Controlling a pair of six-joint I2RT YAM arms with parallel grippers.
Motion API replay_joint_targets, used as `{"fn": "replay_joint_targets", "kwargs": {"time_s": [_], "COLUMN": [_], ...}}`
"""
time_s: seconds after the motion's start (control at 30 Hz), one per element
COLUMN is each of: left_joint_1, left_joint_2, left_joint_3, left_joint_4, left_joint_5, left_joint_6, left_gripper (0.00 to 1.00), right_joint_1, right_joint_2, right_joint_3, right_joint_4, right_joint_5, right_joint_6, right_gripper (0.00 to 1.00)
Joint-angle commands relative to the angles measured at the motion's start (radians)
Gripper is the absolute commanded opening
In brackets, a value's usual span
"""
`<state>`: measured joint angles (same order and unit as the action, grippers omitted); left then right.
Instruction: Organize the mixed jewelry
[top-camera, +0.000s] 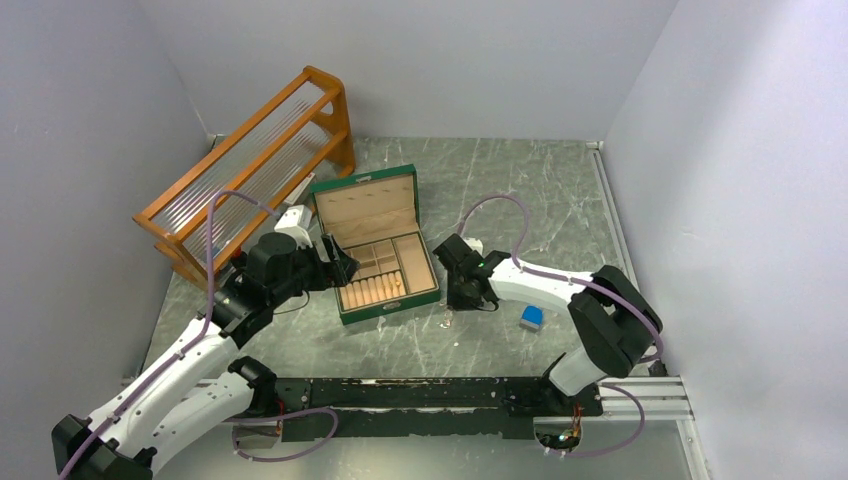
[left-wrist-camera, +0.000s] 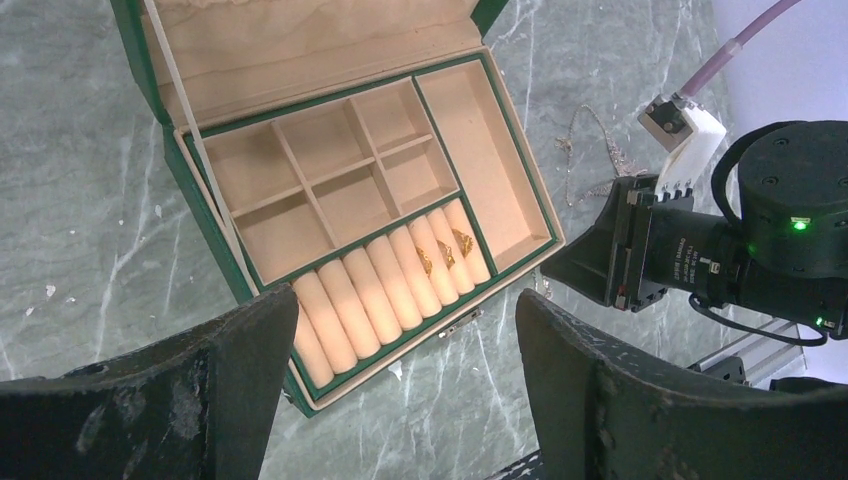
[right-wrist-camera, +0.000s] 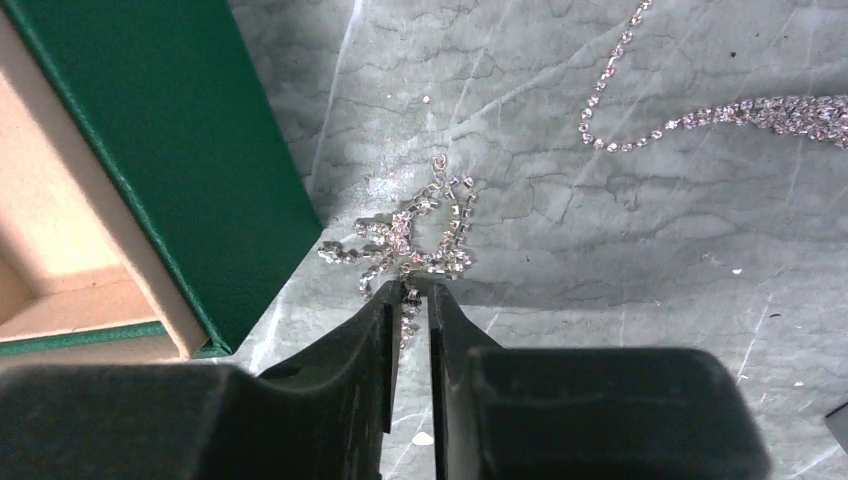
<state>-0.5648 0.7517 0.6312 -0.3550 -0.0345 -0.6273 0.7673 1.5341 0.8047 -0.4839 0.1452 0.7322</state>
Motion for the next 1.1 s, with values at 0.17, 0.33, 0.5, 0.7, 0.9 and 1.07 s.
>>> {"fn": "replay_joint_targets", "kwargs": {"time_s": [0.17, 0.33, 0.5, 0.7, 0.9, 1.07], "left_joint_1": [-0.003, -0.003, -0.003, -0.003, -0.003, -0.003], "left_joint_2": [0.003, 0.004, 0.010, 0.009, 0.003, -0.001], "left_joint_3": [-0.014, -0.022, -0.025, -0.025, -0.024, -0.019], "left_joint_4": [0.040, 0.048, 0.051, 0.051, 0.050, 0.039], "left_joint_5": [0.021, 0.020, 0.021, 0.019, 0.018, 0.009], "left_joint_6": [0.015, 0.017, 0.019, 0.021, 0.020, 0.023], "left_gripper": [0.84, 0.84, 0.84, 0.84, 0.84, 0.84], "right_joint_1": [-0.004, -0.005, -0.006, -0.006, -0.005, -0.007], "right_joint_2": [0.011, -0.021, -0.032, -0.063, -0.066, -0.045], "right_joint_3": [0.019, -0.003, -0.033, -0.026, 0.012, 0.048], "right_joint_4": [-0.060, -0.115, -0.167, -0.195, -0.193, -0.152], "right_joint_5": [0.052, 0.125, 0.196, 0.209, 0.201, 0.183], "right_joint_6": [0.005, 0.033, 0.076, 0.087, 0.068, 0.010], "right_gripper": [0.07, 0.03, 0.02, 0.03, 0.23, 0.30]}}
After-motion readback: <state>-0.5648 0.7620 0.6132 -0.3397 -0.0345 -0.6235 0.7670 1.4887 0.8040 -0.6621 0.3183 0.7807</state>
